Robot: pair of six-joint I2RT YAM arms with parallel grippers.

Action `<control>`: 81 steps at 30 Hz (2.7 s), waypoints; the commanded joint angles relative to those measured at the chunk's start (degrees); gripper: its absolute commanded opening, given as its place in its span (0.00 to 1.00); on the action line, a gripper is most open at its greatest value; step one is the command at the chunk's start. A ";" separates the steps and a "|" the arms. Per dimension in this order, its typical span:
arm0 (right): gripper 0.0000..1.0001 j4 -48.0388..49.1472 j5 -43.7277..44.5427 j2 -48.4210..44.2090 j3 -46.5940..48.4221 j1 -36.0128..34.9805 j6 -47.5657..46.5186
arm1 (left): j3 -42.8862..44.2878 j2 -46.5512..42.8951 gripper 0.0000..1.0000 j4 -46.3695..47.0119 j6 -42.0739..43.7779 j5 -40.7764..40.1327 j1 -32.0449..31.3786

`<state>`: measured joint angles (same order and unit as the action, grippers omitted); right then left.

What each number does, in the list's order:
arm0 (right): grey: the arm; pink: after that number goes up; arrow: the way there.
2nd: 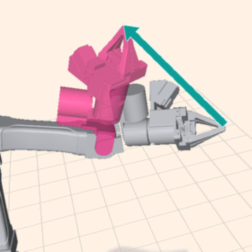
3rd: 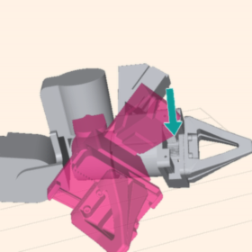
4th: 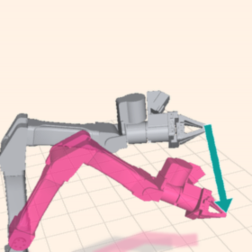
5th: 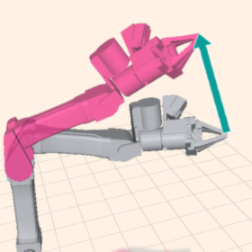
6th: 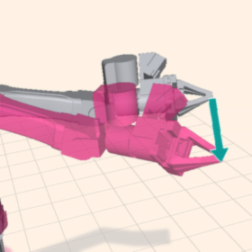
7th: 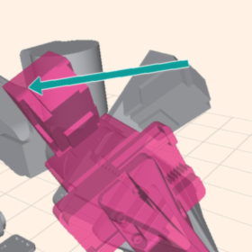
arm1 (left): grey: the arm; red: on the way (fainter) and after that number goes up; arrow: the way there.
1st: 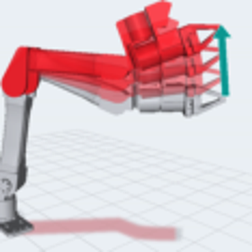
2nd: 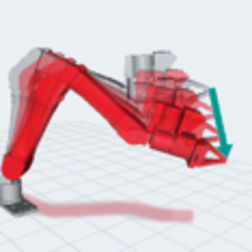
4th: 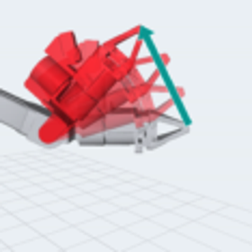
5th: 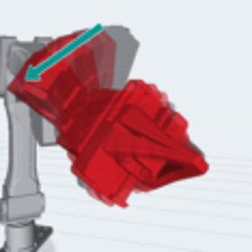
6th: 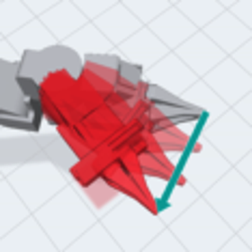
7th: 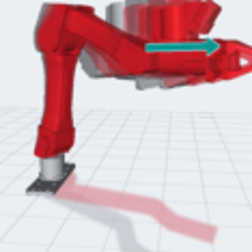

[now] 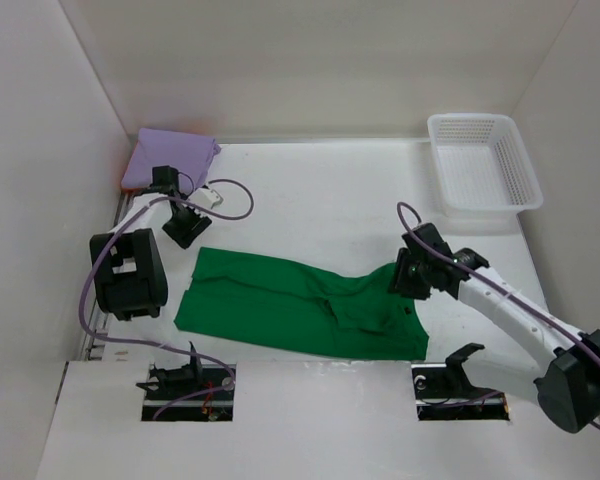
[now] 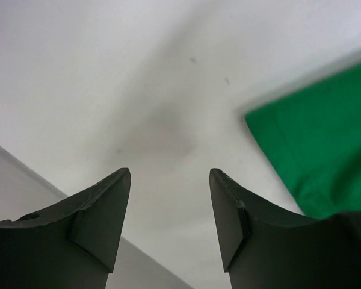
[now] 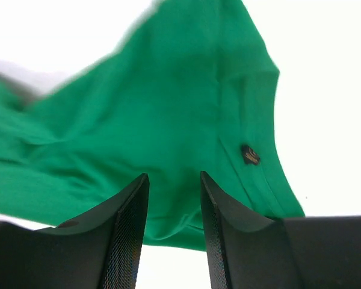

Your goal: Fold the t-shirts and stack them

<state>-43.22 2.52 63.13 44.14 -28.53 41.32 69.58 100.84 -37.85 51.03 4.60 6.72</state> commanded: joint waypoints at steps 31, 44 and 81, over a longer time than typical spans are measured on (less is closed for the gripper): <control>0.52 2.07 9.69 8.04 8.24 7.12 -8.08 | 3.63 1.81 0.58 2.43 -15.34 6.73 -4.22; 0.38 7.28 -4.27 32.83 17.55 11.79 -14.51 | 0.38 7.71 0.29 1.63 -19.38 3.84 -3.34; 0.52 5.78 3.54 26.16 13.53 13.99 -13.82 | -0.94 8.85 0.39 -1.53 -18.07 1.29 -4.56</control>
<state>-35.57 6.13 89.27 60.47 -13.72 25.89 70.57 107.09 -38.20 32.03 8.56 2.55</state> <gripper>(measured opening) 0.514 0.411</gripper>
